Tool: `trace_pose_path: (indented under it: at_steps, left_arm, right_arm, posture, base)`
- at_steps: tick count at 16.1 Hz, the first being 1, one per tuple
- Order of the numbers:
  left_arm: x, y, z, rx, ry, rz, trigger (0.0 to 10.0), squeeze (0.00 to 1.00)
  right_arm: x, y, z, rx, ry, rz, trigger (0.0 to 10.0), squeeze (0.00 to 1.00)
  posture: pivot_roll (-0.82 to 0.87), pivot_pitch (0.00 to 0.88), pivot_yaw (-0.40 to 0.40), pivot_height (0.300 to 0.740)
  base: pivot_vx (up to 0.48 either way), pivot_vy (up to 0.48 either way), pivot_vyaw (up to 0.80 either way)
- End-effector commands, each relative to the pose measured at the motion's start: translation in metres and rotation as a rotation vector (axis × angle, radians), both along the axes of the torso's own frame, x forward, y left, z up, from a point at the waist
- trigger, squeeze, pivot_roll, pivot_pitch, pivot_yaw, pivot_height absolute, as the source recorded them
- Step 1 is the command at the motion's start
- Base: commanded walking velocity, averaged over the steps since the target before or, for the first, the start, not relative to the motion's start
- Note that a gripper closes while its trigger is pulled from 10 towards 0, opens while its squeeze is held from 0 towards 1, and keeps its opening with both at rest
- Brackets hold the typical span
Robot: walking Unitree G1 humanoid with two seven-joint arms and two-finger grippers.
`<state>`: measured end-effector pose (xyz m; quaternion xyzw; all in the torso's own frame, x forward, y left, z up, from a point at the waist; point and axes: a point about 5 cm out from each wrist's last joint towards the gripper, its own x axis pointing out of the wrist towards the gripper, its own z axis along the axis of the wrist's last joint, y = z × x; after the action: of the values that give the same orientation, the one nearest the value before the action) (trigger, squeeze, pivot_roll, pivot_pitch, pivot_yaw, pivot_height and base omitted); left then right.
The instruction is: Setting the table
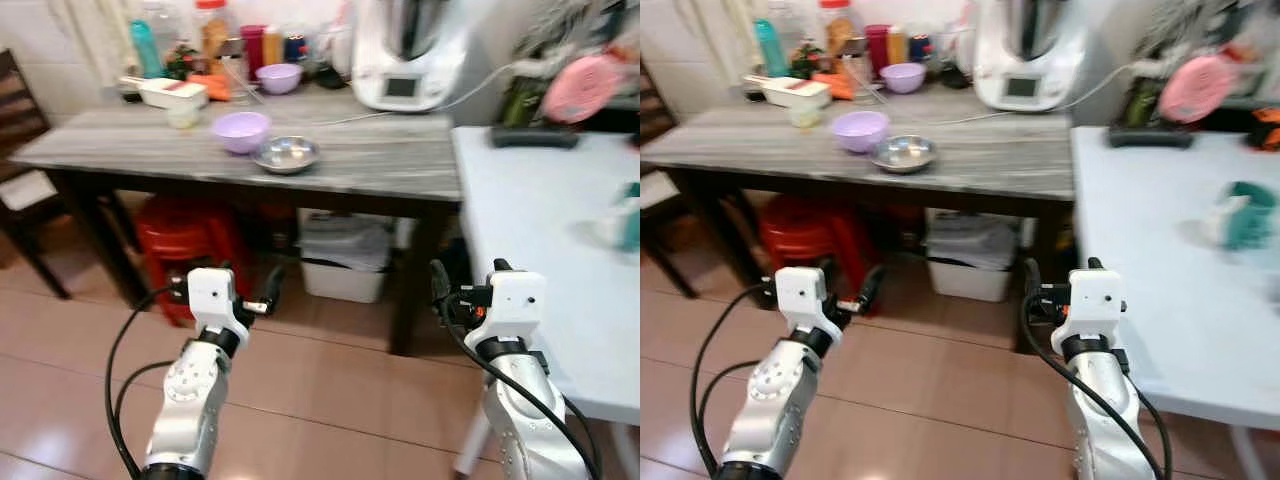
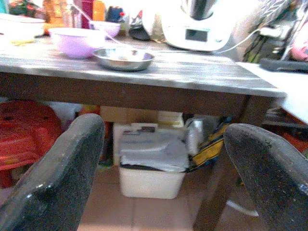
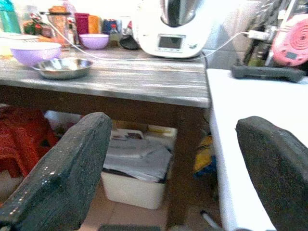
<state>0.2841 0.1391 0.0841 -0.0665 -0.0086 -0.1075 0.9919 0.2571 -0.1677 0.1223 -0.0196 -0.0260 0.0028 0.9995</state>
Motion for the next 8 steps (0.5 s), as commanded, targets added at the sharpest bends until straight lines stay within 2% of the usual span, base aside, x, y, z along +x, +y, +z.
trace_pose_path:
  at_steps: [1,8]
  left_arm:
    - [0.0008,0.0063,0.0025,0.009,-0.006,0.015,10.0,0.0]
    - [0.001,0.0061,0.003,0.013,-0.006,0.008,10.0,0.0]
  right_arm:
    - [0.0009,0.0049,0.0051,0.009,-0.018,0.018,10.0,0.0]
    - [0.0011,0.0061,0.0046,0.012,-0.017,0.017,10.0,0.0]
  posture:
    - [-0.11,0.0,0.062,0.74]
    - [-0.1,0.0,0.067,0.74]
  base:
    - [0.0,-0.48,0.0]
    - [0.0,-0.449,0.0]
